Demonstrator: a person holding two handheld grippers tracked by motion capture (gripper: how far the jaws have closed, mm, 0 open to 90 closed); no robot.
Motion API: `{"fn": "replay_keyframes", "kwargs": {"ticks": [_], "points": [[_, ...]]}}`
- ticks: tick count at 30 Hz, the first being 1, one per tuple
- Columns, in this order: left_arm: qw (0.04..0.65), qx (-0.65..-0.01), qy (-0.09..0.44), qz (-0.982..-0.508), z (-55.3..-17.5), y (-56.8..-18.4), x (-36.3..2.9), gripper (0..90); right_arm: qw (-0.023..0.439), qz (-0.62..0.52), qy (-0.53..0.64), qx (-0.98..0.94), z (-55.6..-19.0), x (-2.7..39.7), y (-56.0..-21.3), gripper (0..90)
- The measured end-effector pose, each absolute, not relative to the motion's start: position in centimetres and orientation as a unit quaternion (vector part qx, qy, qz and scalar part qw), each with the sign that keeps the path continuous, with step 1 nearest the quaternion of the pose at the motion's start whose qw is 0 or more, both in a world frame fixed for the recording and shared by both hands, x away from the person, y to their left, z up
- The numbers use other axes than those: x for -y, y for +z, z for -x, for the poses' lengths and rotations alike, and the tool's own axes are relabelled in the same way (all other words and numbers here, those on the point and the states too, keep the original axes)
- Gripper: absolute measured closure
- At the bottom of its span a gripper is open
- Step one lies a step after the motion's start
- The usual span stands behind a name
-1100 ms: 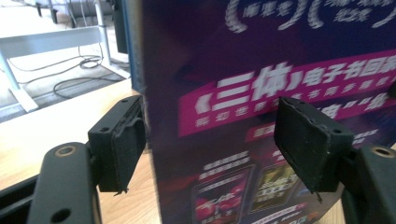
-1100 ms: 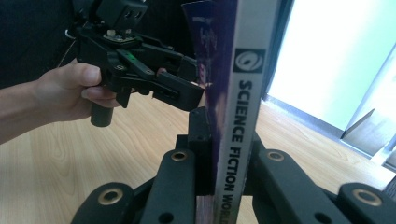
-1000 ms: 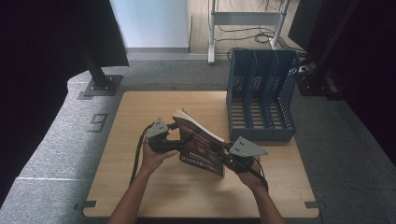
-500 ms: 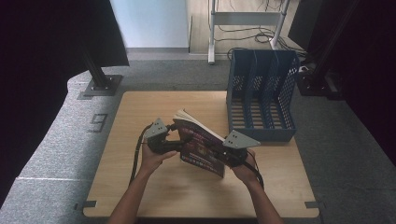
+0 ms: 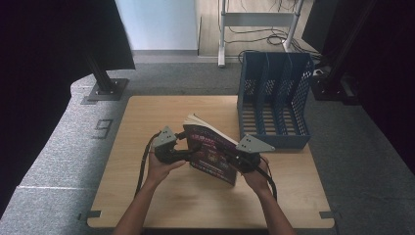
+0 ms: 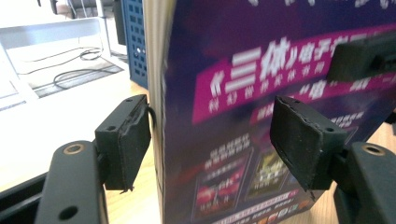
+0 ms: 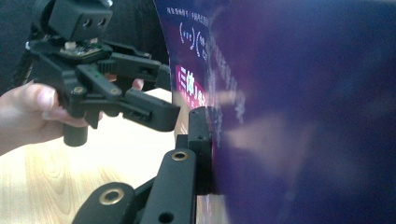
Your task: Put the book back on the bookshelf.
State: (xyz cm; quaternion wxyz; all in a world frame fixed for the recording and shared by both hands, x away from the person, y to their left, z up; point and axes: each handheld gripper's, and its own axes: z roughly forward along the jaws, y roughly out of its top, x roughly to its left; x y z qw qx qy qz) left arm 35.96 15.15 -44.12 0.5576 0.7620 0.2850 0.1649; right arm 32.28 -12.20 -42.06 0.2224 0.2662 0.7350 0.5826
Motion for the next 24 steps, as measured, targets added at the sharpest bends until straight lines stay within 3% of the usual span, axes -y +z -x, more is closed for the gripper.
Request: {"fn": "replay_keyframes", "kwargs": {"ticks": [24], "points": [[0.528, -0.334, 0.161, -0.764, -33.6, -47.1, -17.9, 29.6, 0.223, -0.282, 0.587, -0.725, -32.5, 12.4, -42.2, 81.2]]}}
